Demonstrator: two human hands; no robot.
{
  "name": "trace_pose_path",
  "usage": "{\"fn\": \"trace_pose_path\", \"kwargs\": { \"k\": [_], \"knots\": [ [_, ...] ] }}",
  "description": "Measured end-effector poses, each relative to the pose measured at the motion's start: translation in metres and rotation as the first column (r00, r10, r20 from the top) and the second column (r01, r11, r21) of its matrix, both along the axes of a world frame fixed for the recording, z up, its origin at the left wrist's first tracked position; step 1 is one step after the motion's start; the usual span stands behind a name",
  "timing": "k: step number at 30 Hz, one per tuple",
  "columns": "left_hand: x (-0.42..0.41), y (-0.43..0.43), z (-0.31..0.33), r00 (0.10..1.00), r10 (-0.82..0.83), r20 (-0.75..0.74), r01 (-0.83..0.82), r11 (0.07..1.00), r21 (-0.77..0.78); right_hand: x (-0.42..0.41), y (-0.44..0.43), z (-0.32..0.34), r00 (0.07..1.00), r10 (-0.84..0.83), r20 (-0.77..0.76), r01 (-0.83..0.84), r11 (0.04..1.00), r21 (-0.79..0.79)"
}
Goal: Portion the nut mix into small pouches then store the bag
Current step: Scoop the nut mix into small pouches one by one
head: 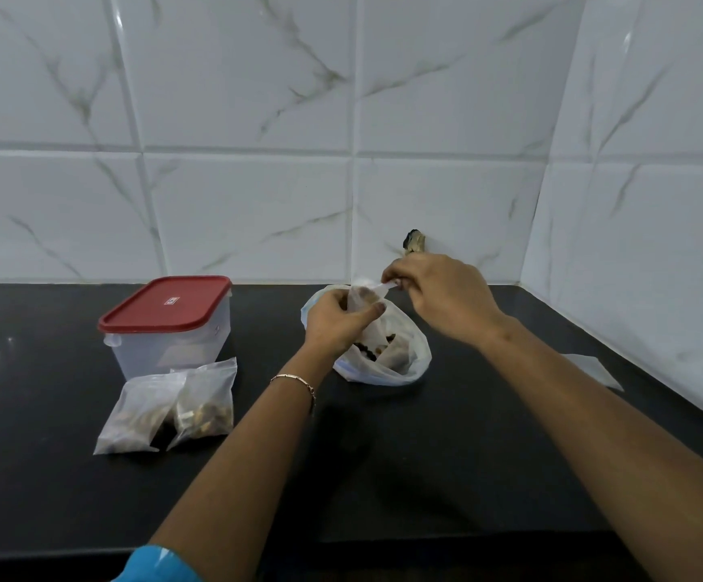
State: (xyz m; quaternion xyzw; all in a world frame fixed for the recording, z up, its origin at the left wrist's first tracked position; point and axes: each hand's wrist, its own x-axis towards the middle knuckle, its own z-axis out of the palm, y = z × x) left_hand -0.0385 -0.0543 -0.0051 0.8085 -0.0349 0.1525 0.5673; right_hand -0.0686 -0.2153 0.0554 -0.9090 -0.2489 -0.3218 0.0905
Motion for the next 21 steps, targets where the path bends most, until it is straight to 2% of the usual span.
{"fn": "trace_pose_path", "kwargs": {
  "k": [10, 13, 16, 18, 21],
  "knots": [
    [-0.011, 0.010, -0.002, 0.999, -0.031, -0.037, 0.029, 0.998, -0.055, -0.009, 0.002, -0.003, 0.989, 0.066, 0.131, -0.041, 0.981, -0.188],
    [-0.012, 0.013, -0.004, 0.999, -0.027, -0.039, 0.024, 0.997, -0.077, -0.011, 0.002, -0.005, 0.993, 0.062, 0.104, -0.054, 0.995, -0.079],
    [-0.011, 0.016, -0.007, 0.999, -0.012, -0.051, 0.010, 0.999, -0.035, -0.006, 0.000, -0.009, 0.997, 0.046, -0.068, -0.038, 0.993, 0.116],
    [-0.009, 0.019, -0.010, 0.998, -0.001, -0.066, 0.001, 1.000, -0.011, -0.001, -0.002, -0.012, 0.980, 0.100, -0.170, -0.048, 0.957, 0.285],
    [-0.008, 0.022, -0.013, 0.997, 0.004, -0.081, -0.005, 1.000, -0.011, 0.001, -0.004, -0.017, 0.984, 0.105, -0.142, -0.058, 0.952, 0.300]
  ]
}}
